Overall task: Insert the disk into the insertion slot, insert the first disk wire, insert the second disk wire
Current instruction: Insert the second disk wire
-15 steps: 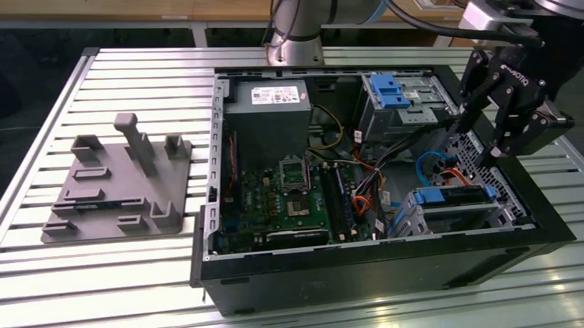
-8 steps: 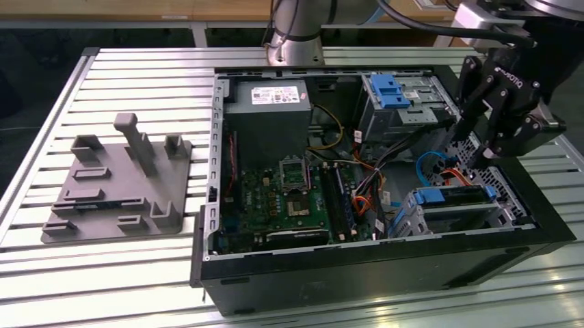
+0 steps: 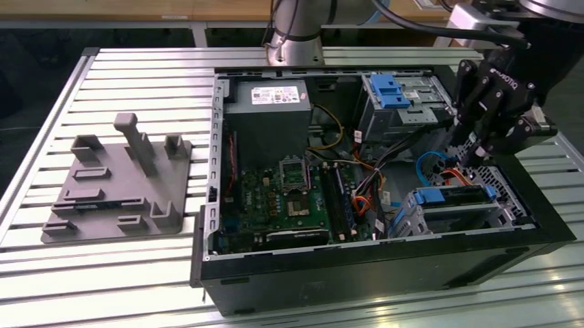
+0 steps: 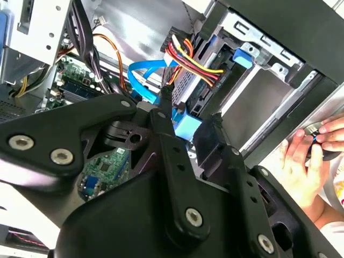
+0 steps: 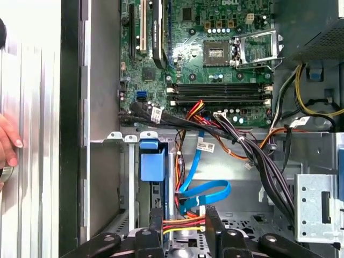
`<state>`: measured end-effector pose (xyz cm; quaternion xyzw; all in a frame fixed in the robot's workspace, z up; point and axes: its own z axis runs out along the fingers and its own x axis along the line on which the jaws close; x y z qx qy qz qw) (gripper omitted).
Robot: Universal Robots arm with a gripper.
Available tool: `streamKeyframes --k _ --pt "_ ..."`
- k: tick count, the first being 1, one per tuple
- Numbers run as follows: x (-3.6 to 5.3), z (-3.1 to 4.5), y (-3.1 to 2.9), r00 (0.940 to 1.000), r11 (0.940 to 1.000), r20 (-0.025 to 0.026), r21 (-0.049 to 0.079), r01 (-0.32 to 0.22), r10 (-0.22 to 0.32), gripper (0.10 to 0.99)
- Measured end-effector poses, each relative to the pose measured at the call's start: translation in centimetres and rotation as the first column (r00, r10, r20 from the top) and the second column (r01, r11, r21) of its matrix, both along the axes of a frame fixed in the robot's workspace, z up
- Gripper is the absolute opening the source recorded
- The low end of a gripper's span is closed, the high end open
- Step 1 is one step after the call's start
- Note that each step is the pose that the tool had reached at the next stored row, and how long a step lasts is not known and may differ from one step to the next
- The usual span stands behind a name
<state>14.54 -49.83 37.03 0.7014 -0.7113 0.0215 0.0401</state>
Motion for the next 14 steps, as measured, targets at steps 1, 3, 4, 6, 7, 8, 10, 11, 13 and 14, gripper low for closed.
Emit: streamKeyframes --k 1,3,4,6,7,8,10,11,13,14 --pt "-0.09 -0.02 -0.02 1.0 1.0 -0.0002 0.0 0.0 0.0 0.443" --pt "-0.13 -0.1 -0.1 1.0 1.0 -0.0006 0.0 0.0 0.0 0.443" --pt "-0.14 -0.14 -0.15 1.0 1.0 -0.0012 -0.001 0.0 0.0 0.443" --pt "-0.15 -0.2 -0.22 1.0 1.0 -0.0032 -0.003 0.0 0.0 0.443" --pt "-0.15 -0.22 -0.23 1.0 1.0 -0.0049 -0.005 0.0 0.0 0.443" --pt "-0.14 -0.24 -0.24 1.0 1.0 -0.0073 -0.007 0.0 0.0 0.443" --pt "-0.15 -0.35 -0.25 1.0 0.9998 -0.0099 -0.018 0.0 0.0 0.443" --pt "-0.16 -0.42 -0.25 1.0 0.9997 -0.0099 -0.024 0.0 0.0 0.443" --pt "-0.18 -0.52 -0.24 1.0 0.9992 -0.01 -0.04 0.0 0.0 0.443" --pt "-0.21 -0.59 -0.25 1.0 0.9989 -0.01 -0.048 0.0 0.0 0.443"
